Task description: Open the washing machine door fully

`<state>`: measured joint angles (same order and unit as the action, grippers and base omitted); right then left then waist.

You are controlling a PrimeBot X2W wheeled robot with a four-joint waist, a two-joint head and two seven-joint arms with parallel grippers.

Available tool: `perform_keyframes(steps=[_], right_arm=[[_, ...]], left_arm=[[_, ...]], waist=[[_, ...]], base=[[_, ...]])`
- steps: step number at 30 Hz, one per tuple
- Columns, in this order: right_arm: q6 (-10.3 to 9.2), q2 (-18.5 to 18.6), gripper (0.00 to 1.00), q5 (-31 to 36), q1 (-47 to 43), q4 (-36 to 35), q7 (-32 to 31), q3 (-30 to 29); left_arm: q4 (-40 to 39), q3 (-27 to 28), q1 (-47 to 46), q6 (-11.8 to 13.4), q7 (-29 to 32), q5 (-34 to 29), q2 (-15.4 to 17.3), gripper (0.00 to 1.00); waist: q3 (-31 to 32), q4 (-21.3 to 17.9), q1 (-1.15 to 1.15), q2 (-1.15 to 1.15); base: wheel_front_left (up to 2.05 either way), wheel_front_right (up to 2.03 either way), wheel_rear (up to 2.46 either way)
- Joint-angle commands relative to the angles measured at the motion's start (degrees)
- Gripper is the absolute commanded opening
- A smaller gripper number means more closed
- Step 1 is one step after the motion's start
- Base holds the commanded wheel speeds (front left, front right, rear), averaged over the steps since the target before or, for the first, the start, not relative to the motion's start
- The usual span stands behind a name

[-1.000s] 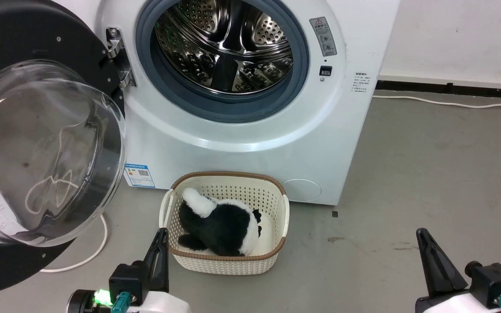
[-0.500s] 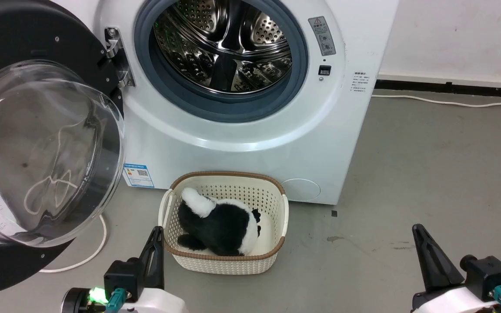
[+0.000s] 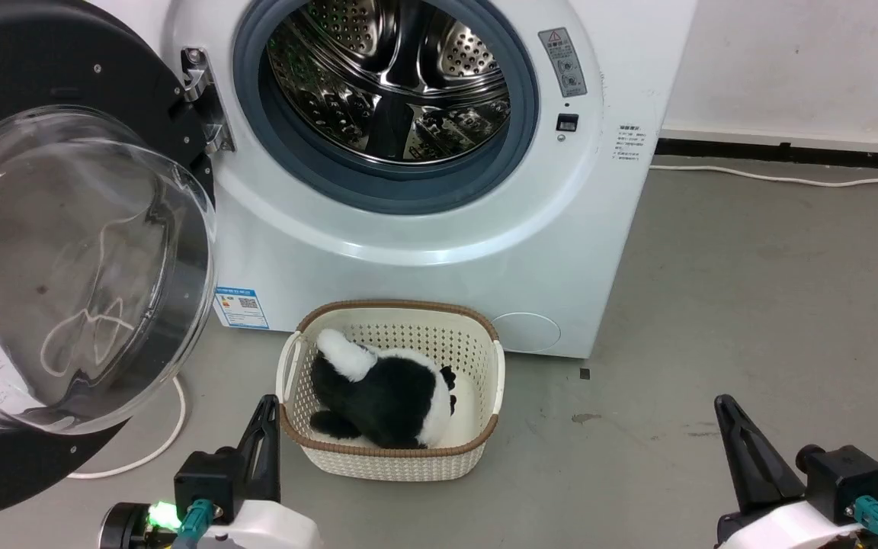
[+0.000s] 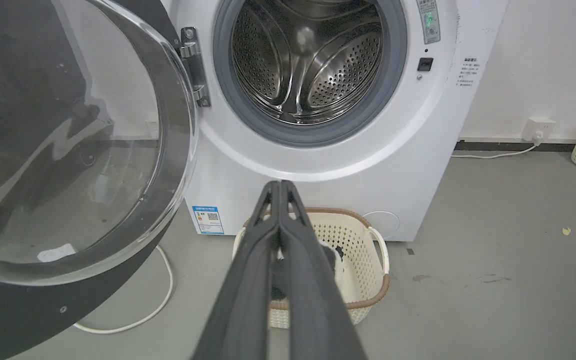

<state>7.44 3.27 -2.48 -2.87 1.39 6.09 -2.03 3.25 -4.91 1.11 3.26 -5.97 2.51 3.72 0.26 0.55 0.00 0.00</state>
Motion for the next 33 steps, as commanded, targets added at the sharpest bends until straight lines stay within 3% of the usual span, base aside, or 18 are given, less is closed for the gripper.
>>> perform_keyframes(steps=[1,33], right_arm=[[0.03,-0.2,0.0,0.4,1.1,-0.4,-0.4,0.1],[0.04,-0.3,0.0,1.8,2.3,-1.1,-4.4,1.5]], left_arm=[[-0.4,0.3,-0.7,-0.4,0.3,-0.4,-0.3,0.0],[-2.4,3.5,-1.0,-2.4,4.2,-1.9,-0.7,0.0]], waist=[[0.0,0.0,0.0,0.0],[-0.2,-0.4,0.0,0.0]], base=[[0.0,0.0,0.0],[0.0,0.0,0.0]])
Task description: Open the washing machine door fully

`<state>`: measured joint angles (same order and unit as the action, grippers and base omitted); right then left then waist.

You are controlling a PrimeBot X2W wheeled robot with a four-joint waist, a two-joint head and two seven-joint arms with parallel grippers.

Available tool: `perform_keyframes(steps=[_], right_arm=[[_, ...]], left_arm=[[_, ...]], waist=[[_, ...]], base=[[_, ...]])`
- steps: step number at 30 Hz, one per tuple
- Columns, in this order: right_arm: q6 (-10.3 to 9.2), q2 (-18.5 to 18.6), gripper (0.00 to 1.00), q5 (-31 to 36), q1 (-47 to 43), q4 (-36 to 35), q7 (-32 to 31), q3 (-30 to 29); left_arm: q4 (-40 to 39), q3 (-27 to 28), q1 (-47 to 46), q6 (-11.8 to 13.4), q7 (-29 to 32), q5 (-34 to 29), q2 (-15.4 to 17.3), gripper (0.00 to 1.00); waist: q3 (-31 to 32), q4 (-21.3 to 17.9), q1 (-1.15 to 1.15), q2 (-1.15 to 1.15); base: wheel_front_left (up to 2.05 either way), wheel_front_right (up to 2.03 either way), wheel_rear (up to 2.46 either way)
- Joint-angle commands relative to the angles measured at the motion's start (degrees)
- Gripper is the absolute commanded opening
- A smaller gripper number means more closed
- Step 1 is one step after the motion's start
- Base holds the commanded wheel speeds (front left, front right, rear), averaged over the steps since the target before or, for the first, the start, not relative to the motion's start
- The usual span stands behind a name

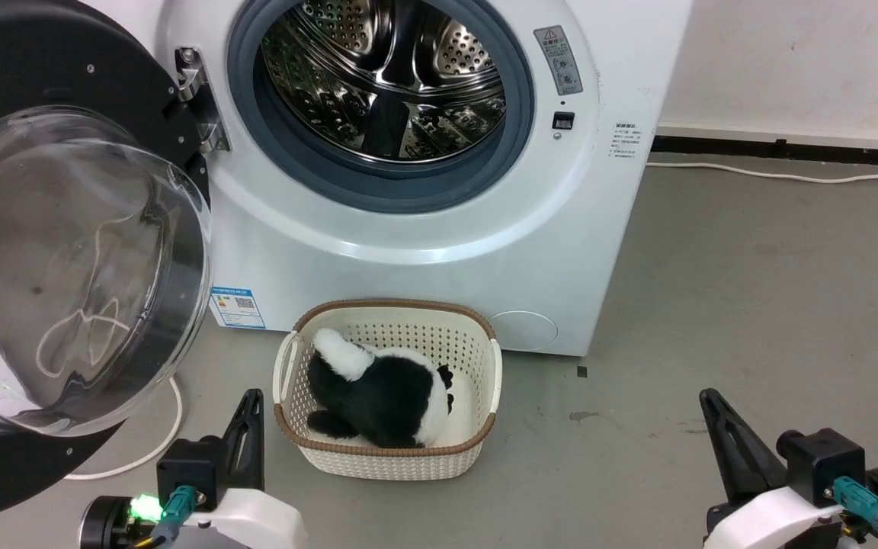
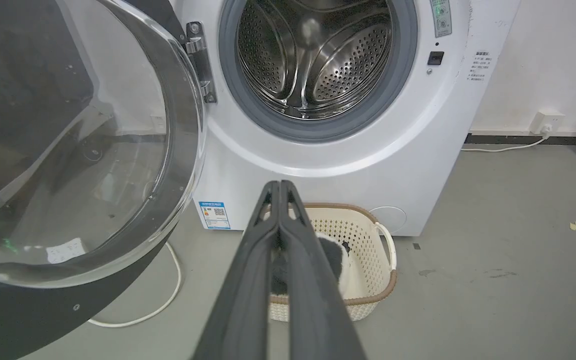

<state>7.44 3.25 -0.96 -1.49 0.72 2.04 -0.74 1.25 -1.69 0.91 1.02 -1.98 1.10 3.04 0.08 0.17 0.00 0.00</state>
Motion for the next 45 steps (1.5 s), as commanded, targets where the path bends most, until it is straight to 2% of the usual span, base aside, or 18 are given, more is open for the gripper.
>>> perform_keyframes(steps=[1,15,45], right_arm=[[0.04,-0.3,0.0,0.4,1.0,-0.4,-0.4,0.2],[0.05,-0.4,0.0,1.0,1.5,-0.7,-2.0,0.7],[0.05,-0.4,0.0,1.0,1.5,-0.7,-2.0,0.7]], left_arm=[[-0.4,0.4,-0.8,-0.2,0.4,-0.5,0.0,0.0],[-1.2,1.7,-0.9,-1.0,2.0,-1.1,-0.2,0.0],[-1.2,1.7,-0.9,-1.0,2.0,-1.1,-0.2,0.0]], waist=[[0.0,0.0,0.0,0.0],[-0.1,-0.2,0.0,0.0],[-0.1,-0.2,0.0,0.0]], base=[[0.0,0.0,0.0],[0.0,0.0,0.0],[0.0,0.0,0.0]])
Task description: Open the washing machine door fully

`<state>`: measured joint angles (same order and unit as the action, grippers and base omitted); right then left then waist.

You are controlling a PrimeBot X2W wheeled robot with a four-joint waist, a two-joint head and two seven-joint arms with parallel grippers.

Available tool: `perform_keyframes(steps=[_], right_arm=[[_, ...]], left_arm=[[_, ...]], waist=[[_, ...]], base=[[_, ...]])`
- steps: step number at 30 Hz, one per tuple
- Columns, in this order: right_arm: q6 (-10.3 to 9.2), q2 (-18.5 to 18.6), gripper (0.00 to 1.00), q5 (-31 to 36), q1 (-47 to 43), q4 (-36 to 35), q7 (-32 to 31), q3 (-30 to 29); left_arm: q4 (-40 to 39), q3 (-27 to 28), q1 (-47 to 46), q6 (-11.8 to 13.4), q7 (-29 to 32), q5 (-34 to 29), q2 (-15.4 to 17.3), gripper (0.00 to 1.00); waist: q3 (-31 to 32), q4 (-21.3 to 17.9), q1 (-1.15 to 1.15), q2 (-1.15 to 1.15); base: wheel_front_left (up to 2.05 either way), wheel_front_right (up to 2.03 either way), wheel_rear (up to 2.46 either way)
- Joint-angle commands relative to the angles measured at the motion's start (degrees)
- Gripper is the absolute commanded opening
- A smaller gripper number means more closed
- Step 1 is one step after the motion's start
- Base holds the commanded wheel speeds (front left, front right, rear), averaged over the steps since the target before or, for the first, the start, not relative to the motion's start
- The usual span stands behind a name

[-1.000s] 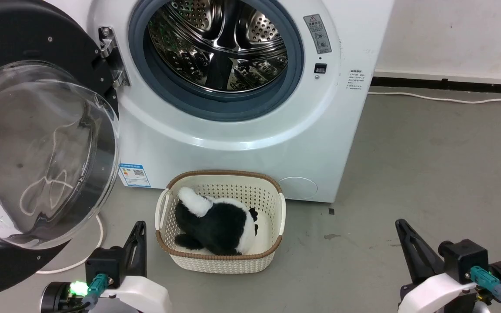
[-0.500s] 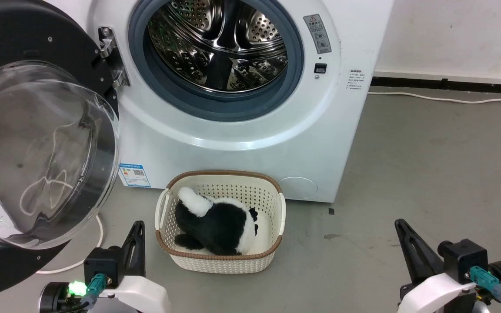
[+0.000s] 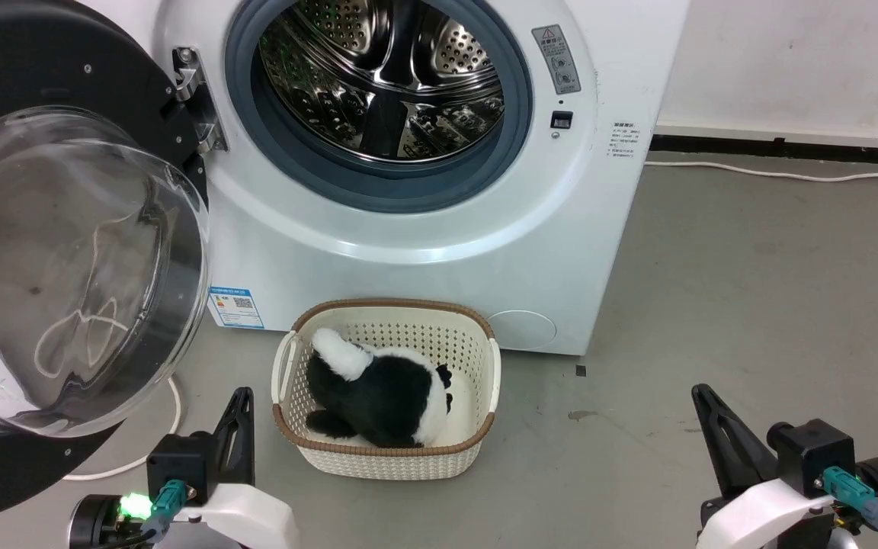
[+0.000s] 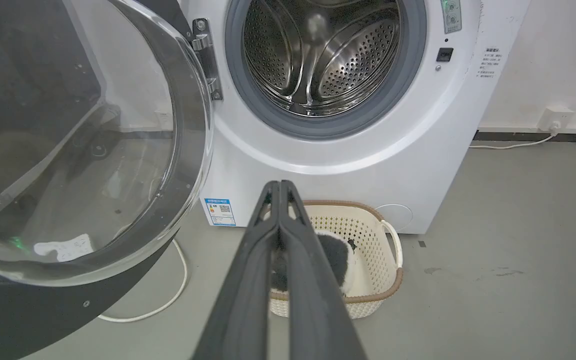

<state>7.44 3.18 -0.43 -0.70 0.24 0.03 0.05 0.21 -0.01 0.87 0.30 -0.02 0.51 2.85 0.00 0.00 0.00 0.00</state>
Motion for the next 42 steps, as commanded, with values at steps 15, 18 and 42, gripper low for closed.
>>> perform_keyframes(steps=[15,18,42], right_arm=[[0.05,-0.3,0.0,0.4,0.7,-0.2,0.0,0.0],[0.05,-0.3,0.0,0.4,0.7,-0.2,0.0,0.0],[0.05,-0.3,0.0,0.4,0.7,-0.2,0.0,0.0]], left_arm=[[-0.2,0.0,-0.9,-0.3,0.0,-0.5,0.0,0.0],[-0.2,0.0,-0.9,-0.3,0.0,-0.5,0.0,0.0],[-0.2,0.0,-0.9,-0.3,0.0,-0.5,0.0,0.0]], waist=[[0.0,0.0,0.0,0.0],[0.0,0.0,0.0,0.0],[0.0,0.0,0.0,0.0]], base=[[0.0,0.0,0.0],[0.0,0.0,0.0],[0.0,0.0,0.0]])
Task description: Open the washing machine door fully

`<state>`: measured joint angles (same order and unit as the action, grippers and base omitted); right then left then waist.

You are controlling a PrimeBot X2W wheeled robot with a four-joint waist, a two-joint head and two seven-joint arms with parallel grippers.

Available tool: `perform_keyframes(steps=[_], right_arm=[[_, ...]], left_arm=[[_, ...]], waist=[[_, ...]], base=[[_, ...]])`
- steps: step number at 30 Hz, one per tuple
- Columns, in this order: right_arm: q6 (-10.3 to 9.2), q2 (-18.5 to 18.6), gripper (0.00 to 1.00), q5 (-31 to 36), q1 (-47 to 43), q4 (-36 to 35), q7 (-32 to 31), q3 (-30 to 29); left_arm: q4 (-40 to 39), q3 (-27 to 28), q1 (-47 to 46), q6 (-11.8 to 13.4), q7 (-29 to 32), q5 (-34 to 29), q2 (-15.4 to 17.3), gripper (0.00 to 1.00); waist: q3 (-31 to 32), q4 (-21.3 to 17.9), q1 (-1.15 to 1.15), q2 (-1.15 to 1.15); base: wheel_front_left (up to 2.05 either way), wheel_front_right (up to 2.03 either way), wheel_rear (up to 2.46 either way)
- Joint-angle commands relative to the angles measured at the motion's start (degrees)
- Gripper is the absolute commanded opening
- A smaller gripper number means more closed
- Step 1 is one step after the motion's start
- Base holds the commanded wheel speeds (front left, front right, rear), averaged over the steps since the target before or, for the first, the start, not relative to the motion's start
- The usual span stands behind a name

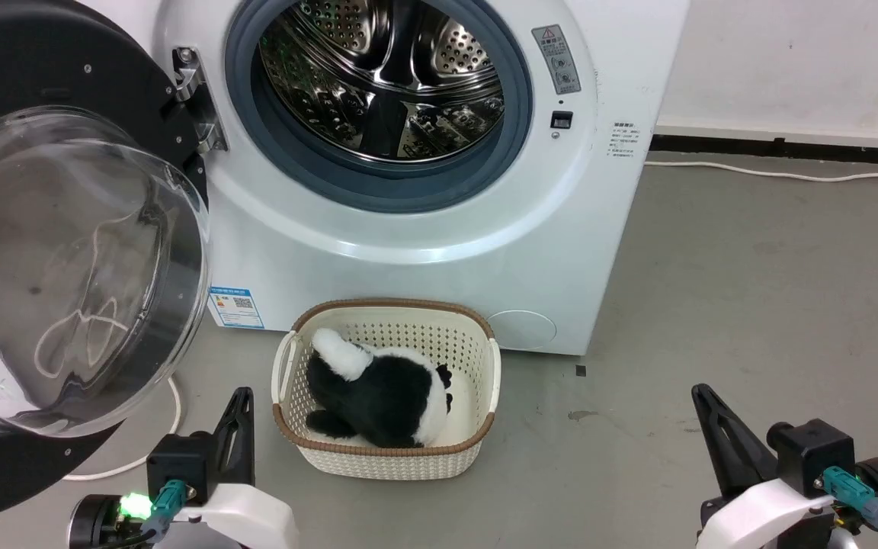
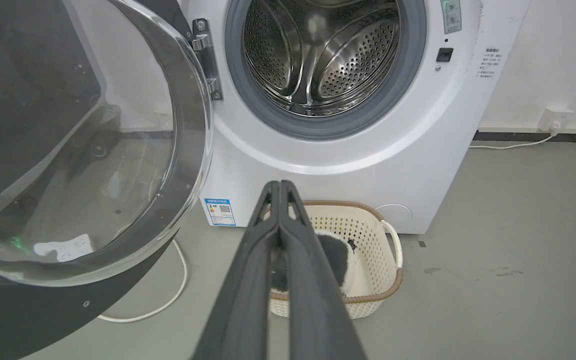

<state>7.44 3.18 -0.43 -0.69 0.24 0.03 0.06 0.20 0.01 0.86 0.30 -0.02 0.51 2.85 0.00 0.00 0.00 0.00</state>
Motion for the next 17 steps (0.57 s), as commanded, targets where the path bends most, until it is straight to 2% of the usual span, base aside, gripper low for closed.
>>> perform_keyframes(steps=[1,17], right_arm=[[0.05,-0.3,0.0,0.4,0.7,-0.2,0.0,-0.1],[0.05,-0.3,0.0,0.4,0.7,-0.2,0.0,-0.1]], left_arm=[[-0.2,0.0,-0.9,-0.3,0.0,-0.5,0.0,0.0],[-0.2,0.0,-0.9,-0.3,0.0,-0.5,0.0,0.0]], waist=[[0.0,0.0,0.0,0.0],[0.0,0.0,0.0,0.0]], base=[[0.0,0.0,0.0],[0.0,0.0,0.0]])
